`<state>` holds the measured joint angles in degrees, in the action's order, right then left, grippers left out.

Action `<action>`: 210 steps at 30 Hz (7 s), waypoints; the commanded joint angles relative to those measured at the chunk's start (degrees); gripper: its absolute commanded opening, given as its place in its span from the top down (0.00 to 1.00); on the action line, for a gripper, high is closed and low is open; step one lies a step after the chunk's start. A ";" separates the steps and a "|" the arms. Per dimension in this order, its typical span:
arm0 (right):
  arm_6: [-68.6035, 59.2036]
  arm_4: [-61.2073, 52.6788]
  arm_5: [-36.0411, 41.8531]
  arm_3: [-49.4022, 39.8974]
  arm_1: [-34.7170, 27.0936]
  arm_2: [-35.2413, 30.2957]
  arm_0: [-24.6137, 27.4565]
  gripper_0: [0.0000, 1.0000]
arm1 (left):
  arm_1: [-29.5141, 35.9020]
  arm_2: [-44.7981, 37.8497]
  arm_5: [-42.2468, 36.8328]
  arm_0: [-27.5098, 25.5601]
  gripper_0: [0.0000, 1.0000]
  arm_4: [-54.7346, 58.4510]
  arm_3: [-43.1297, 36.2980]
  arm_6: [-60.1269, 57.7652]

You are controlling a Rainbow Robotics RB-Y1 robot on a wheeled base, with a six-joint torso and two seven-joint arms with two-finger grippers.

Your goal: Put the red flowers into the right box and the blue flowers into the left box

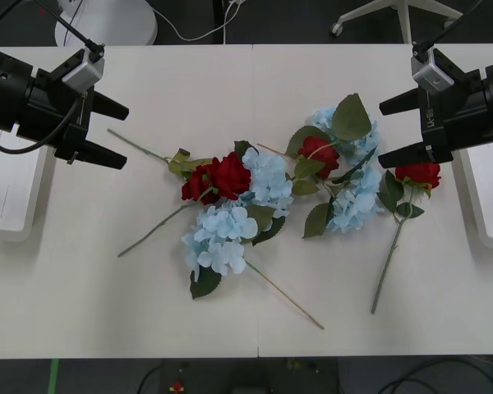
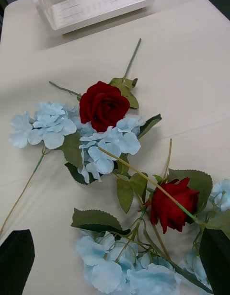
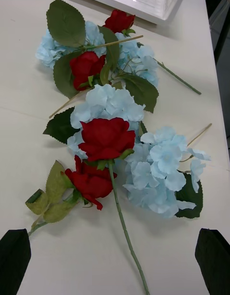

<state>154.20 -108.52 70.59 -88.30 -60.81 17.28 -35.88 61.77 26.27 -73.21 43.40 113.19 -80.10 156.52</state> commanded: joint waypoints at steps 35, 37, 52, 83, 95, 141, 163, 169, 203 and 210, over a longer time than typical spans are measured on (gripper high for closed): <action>-81.60 45.24 13.79 7.62 10.80 -1.46 -2.00 0.00 | -5.34 -6.23 -6.51 11.97 0.00 -18.36 18.14 -1.52; -82.39 47.35 13.79 8.76 11.77 -1.46 -2.00 0.00 | -6.04 -7.02 -7.39 11.97 0.00 -18.18 18.31 -1.52; -82.75 55.00 7.72 17.90 16.08 3.46 -2.00 0.00 | -12.64 -9.39 -6.95 11.88 0.00 -13.61 23.67 -1.52; -84.94 59.92 0.43 25.20 22.93 3.46 -2.09 0.84 | 3.27 3.09 41.83 -6.31 0.00 -65.91 -24.05 -45.51; -84.77 58.07 7.90 25.20 22.93 -0.67 -5.78 1.00 | 3.62 38.07 111.44 13.11 0.00 -116.97 13.13 -103.70; -45.30 96.30 -18.82 54.90 18.27 -2.87 -23.36 1.00 | -28.54 25.94 133.67 26.65 0.00 -222.00 36.59 -142.63; -45.74 87.43 -17.50 55.96 16.87 -3.48 -23.88 0.31 | -33.64 27.61 133.24 26.56 0.00 -231.05 44.07 -152.04; -45.83 76.18 -2.21 49.89 14.58 -5.50 -25.99 0.30 | -36.10 28.22 133.24 26.56 0.00 -232.81 47.49 -152.30; -121.15 38.38 5.35 34.69 26.53 14.62 -26.52 0.19 | -29.69 20.23 128.05 25.86 1.00 -224.11 42.75 -156.61; -122.21 38.47 4.21 34.78 27.94 14.62 -26.70 0.19 | -26.08 10.82 127.96 25.77 1.00 -218.66 40.55 -164.69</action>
<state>33.65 -69.51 75.57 -52.47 -34.06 31.76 -59.28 32.21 40.17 55.45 66.55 -109.58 -37.58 -0.40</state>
